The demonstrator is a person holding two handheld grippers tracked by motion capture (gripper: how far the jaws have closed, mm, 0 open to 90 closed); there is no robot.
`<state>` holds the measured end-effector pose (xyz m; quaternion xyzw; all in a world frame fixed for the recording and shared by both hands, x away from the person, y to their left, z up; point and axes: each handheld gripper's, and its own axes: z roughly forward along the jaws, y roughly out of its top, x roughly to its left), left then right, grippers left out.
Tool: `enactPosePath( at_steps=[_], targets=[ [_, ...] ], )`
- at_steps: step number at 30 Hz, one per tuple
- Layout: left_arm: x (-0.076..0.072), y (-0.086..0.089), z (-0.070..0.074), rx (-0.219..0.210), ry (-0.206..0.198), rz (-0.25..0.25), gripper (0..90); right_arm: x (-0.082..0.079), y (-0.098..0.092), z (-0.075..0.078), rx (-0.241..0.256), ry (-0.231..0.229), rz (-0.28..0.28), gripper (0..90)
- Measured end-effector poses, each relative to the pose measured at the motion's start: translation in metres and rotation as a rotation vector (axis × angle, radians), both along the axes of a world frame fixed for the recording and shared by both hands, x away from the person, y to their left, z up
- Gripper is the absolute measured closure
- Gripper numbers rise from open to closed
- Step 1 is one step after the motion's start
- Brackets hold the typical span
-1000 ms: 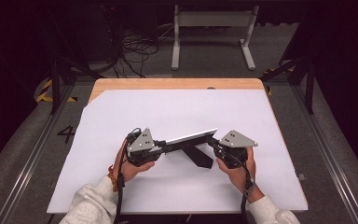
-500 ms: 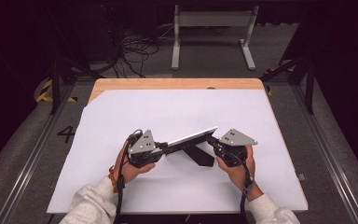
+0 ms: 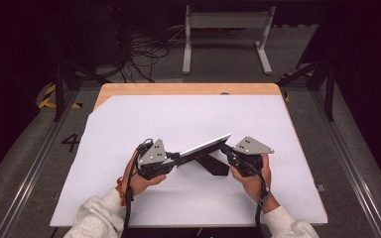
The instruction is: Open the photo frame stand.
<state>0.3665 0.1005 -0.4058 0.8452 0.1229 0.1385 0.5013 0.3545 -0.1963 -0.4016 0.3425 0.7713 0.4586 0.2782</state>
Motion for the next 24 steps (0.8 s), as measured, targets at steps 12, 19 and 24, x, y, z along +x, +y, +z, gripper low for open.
enactPosePath(
  at_steps=[12,19,24],
  targets=[
    [-0.0051,-0.0046,0.0001,0.006,-0.01,0.01,81.5,0.0023,-0.0006,-0.0001,0.004,-0.003,-0.005,90.0],
    [-0.007,-0.0074,0.0003,0.012,-0.016,0.005,80.8,0.0051,0.0004,-0.0012,0.014,0.004,-0.011,90.0],
    [-0.0082,-0.0084,0.0003,0.011,-0.011,0.001,80.5,0.0055,0.001,-0.0014,0.011,0.002,-0.012,90.0]
  ],
)
